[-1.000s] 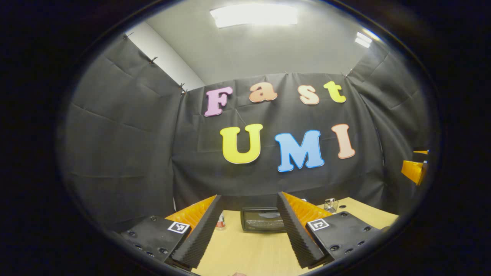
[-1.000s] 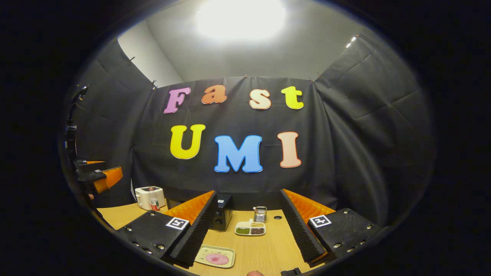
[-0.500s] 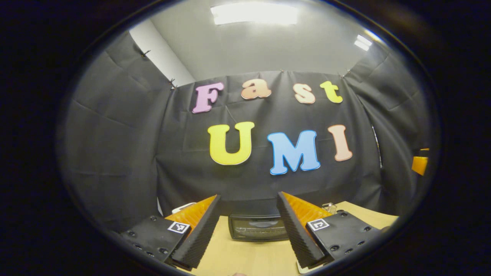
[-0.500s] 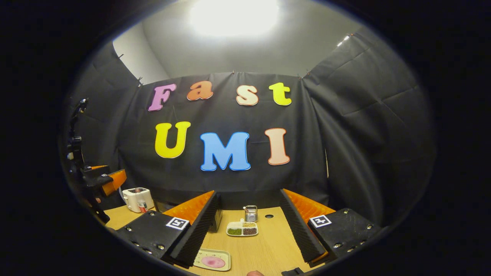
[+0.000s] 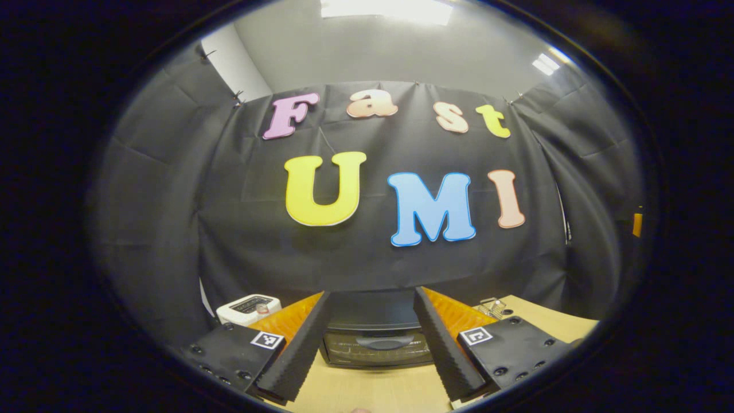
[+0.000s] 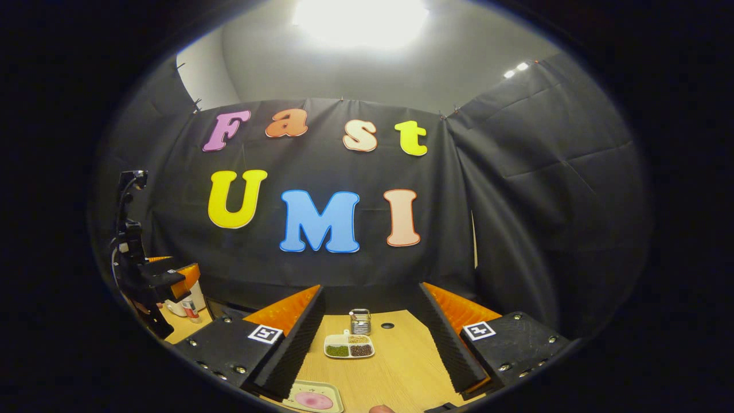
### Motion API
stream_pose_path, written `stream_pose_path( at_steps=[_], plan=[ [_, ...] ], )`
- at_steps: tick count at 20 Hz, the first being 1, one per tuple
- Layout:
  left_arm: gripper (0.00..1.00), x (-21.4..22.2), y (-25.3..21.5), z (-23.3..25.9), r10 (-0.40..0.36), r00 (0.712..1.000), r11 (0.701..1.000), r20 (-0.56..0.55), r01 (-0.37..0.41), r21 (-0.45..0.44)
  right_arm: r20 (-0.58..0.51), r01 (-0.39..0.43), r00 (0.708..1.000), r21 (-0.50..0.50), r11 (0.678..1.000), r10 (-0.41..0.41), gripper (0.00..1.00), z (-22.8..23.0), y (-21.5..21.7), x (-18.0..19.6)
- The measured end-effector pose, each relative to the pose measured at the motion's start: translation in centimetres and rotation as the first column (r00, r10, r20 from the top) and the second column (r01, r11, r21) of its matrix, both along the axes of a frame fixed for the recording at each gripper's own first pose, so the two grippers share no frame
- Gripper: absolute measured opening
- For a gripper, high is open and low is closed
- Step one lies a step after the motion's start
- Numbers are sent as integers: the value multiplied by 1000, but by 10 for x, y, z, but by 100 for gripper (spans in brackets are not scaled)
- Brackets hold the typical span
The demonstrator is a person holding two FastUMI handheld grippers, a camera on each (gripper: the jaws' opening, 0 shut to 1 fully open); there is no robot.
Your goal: Open the electric oven with the left hand, put the food in, and close the electric oven.
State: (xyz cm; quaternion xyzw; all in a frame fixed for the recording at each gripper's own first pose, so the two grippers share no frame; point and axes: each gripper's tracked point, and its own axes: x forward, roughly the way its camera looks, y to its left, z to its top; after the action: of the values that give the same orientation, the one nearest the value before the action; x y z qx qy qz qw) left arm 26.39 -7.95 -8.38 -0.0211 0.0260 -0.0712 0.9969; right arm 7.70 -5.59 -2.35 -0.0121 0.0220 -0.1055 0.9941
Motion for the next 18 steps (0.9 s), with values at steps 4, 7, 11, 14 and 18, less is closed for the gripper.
stream_pose_path(
  at_steps=[4,7,11,14,18],
  plan=[
    [95,33,-10,-26,-38,999,999,-33,38,2,-10,47,999,-5,999,-47,99,-6,1,13],
    [96,55,-21,-44,-66,996,998,-61,66,-2,-23,79,997,-15,997,-79,99,-12,1,21],
    [96,82,-34,-75,-96,990,995,-104,97,0,-42,127,991,-23,992,-128,99,-17,-2,26],
    [100,98,-41,-102,-107,983,994,-150,108,0,-66,159,985,-36,987,-161,98,-21,-5,25],
    [96,111,-45,-139,-112,971,993,-214,114,-2,-100,180,978,-44,983,-184,99,-27,-6,20]
  ],
)
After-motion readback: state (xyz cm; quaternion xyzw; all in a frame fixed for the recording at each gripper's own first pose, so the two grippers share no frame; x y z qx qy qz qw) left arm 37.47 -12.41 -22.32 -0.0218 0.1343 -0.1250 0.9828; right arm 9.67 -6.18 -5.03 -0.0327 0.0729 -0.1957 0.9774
